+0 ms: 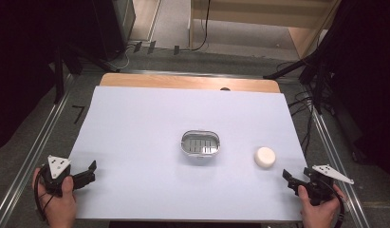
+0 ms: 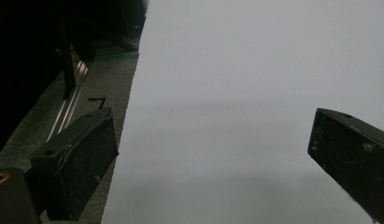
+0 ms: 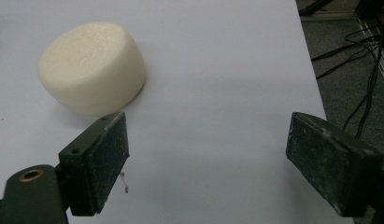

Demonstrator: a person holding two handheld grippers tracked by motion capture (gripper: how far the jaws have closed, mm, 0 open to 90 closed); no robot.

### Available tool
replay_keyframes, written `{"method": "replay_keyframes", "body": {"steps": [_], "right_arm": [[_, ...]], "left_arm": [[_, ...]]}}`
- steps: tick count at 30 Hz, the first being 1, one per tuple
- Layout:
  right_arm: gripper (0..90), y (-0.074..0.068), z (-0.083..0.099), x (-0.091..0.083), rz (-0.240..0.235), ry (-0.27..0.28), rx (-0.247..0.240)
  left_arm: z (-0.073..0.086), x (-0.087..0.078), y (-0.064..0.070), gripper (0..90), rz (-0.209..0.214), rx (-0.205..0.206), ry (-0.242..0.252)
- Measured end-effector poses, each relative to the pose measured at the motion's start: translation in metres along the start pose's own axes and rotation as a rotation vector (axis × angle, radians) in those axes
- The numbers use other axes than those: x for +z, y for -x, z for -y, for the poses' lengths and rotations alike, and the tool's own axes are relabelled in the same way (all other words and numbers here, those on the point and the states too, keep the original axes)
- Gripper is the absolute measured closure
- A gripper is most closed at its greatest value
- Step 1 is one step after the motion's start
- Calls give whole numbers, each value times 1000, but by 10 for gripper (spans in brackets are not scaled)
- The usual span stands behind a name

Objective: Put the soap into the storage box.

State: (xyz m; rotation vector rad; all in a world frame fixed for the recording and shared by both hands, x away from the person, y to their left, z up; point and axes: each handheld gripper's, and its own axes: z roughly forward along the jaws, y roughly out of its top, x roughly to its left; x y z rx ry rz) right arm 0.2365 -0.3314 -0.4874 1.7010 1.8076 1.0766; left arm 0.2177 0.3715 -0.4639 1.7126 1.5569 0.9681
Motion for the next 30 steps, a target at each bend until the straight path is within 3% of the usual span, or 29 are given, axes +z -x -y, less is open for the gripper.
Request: {"method": "replay_keyframes", "body": {"steps": [8, 14, 16, 18, 22, 25, 30], "right_arm": [[137, -3, -4, 0, -6, 1, 1], [131, -10, -8, 0, -15, 0, 8], [128, -15, -12, 0, 25, -10, -5], [128, -17, -14, 0, 34, -18, -5], [126, -19, -17, -1, -13, -13, -7], [127, -21, -21, -2, -44, -6, 18], [127, -25, -26, -3, -54, 3, 4]], "left_arm": [[1, -1, 0, 22, 3, -1, 11], [0, 1, -2, 22, 22, -21, -8], [0, 1, -3, 21, 27, -27, -14], [0, 1, -3, 21, 30, -27, -14], [0, 1, -3, 21, 33, -27, -16], [0, 1, -2, 22, 31, -20, -12], [0, 0, -2, 22, 32, -13, -14]]}}
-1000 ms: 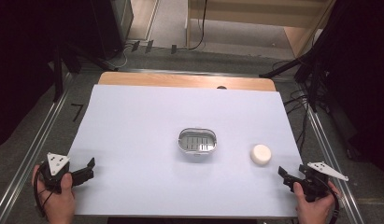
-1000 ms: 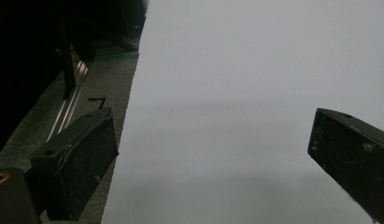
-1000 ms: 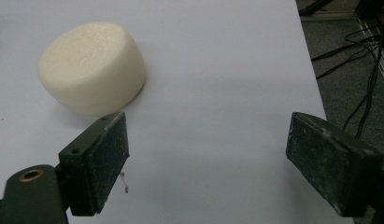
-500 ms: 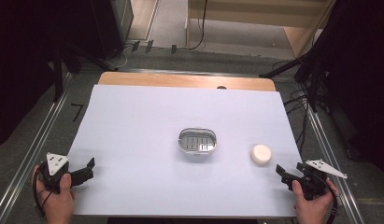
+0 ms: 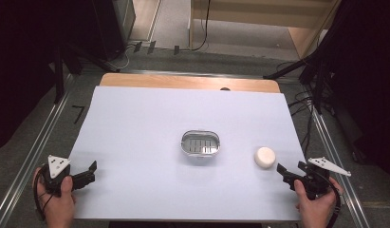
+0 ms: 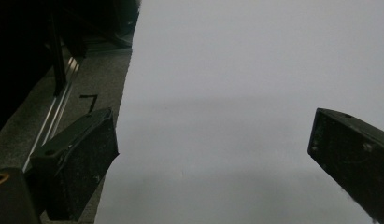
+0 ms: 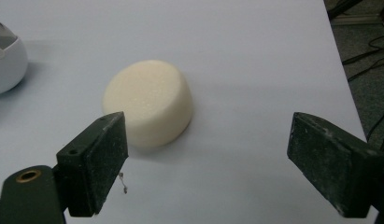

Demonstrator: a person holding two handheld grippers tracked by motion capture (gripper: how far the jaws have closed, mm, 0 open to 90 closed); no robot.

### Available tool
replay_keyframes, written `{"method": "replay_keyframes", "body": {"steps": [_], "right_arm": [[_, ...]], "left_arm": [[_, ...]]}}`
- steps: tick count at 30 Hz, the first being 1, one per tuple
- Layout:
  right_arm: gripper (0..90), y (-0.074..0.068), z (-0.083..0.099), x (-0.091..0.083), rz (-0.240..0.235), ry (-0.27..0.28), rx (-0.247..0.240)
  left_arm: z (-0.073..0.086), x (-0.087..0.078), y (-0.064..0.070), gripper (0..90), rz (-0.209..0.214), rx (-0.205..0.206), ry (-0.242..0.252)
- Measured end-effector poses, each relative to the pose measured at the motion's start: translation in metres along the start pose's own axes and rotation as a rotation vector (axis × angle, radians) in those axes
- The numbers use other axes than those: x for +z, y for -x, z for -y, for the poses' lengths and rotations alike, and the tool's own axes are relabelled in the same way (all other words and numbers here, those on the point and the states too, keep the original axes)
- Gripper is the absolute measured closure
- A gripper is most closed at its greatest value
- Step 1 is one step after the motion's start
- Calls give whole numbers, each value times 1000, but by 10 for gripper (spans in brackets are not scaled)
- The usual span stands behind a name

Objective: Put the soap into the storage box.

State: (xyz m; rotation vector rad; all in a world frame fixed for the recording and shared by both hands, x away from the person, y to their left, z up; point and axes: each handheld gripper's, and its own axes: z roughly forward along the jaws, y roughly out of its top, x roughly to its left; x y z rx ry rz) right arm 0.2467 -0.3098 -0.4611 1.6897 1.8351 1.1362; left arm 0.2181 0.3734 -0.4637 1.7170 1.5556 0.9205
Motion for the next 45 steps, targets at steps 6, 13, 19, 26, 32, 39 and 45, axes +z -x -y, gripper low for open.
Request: {"method": "replay_keyframes", "body": {"steps": [6, 13, 19, 26, 32, 39, 45], "right_arm": [[127, -6, -7, 1, -15, -1, -5], [124, -15, -14, 7, -28, 0, -17], [61, -24, -19, 14, -32, -20, -37], [22, -34, -23, 26, -44, -43, -51], [9, -38, -23, 37, -45, -74, -52], [8, -39, -21, 50, -56, -99, -35], [9, -41, -16, 59, -24, -131, -47]], "left_arm": [[0, 0, 0, 21, 1, -1, 2], [0, 0, 0, 21, 1, -3, 3], [0, 0, 0, 21, 2, 0, 1], [0, 0, 0, 22, 4, -3, 3], [0, 0, 0, 21, 3, -6, 4], [0, 0, 0, 21, 4, -6, 2], [0, 0, -1, 21, 9, -8, 3]]}}
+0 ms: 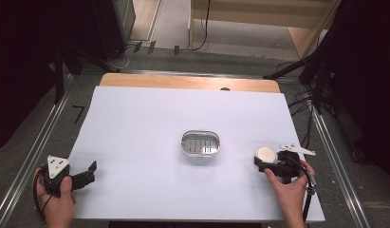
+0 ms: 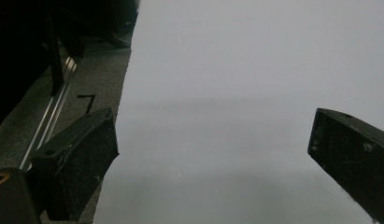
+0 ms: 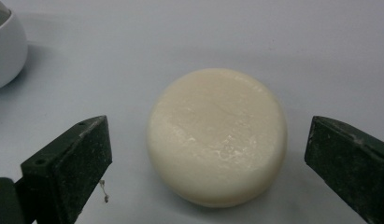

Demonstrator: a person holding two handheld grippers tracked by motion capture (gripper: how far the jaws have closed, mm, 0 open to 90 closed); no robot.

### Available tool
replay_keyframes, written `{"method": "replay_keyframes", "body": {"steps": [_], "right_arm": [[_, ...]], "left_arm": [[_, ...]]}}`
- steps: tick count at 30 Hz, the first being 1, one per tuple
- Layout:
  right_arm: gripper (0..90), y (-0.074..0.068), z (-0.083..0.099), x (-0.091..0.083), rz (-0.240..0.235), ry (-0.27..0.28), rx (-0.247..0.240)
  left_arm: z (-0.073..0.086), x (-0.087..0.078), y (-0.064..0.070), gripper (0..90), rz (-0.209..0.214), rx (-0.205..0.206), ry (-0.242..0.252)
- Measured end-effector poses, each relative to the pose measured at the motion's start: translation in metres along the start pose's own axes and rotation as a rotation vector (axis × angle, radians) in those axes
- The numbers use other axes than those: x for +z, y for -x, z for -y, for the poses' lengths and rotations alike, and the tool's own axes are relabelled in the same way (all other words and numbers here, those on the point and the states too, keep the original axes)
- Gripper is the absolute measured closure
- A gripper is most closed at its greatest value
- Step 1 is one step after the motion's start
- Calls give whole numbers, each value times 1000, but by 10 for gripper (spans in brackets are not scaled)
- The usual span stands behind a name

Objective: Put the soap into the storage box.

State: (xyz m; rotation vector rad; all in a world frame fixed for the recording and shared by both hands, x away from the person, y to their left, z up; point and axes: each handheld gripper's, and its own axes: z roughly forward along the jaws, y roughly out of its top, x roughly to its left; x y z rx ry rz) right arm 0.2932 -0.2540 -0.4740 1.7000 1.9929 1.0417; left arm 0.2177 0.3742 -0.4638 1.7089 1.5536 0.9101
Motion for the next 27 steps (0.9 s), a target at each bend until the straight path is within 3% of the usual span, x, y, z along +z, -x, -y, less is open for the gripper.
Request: {"method": "replay_keyframes", "body": {"steps": [5, 12, 27], "right_arm": [[23, -1, 0, 5, 21, -17, 9], [130, -4, 3, 11, 76, -9, -1], [239, -7, 5, 11, 81, 2, -26]], "left_arm": [[0, 0, 0, 21, 1, 0, -1], [0, 0, 0, 21, 1, 3, -5], [0, 1, 1, 21, 1, 11, -9]]}}
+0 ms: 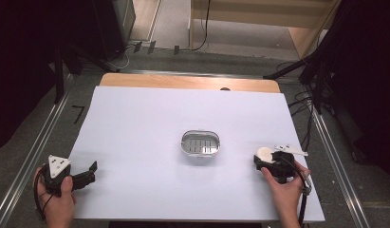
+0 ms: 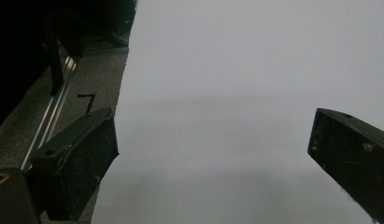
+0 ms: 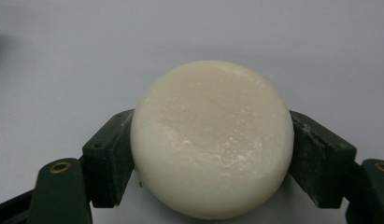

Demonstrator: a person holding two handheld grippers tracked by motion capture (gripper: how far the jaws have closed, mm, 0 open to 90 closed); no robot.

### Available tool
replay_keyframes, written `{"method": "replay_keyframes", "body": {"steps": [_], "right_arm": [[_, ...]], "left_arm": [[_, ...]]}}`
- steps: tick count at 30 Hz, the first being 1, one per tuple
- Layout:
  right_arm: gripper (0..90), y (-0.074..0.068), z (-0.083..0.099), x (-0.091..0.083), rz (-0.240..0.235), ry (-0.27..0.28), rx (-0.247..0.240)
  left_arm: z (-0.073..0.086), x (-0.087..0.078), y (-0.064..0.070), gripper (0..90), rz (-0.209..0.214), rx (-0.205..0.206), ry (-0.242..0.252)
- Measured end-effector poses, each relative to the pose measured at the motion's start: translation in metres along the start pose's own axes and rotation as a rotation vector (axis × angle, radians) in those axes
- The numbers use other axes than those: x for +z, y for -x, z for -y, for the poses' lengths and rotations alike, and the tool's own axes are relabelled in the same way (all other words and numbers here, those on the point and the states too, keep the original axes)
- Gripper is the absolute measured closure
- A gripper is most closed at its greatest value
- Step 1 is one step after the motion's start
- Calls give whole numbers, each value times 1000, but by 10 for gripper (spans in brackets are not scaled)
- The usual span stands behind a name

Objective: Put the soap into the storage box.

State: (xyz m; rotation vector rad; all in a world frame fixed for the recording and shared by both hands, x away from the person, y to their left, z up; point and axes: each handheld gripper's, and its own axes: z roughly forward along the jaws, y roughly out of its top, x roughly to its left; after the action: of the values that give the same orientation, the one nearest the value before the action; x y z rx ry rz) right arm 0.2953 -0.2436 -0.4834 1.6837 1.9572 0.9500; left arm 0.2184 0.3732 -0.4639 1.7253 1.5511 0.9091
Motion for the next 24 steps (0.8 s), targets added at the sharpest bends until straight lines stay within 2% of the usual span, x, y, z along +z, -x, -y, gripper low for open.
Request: {"method": "replay_keyframes", "body": {"steps": [5, 9, 24], "right_arm": [[242, -1, 0, -1, 1, -6, -7], [242, -4, -3, -3, -15, 2, -15], [243, -26, -18, -11, -67, 23, -63]], "left_arm": [[0, 0, 0, 22, 3, -2, 1], [0, 0, 0, 21, 4, 0, -2], [0, 0, 0, 22, 6, -1, -1]]}}
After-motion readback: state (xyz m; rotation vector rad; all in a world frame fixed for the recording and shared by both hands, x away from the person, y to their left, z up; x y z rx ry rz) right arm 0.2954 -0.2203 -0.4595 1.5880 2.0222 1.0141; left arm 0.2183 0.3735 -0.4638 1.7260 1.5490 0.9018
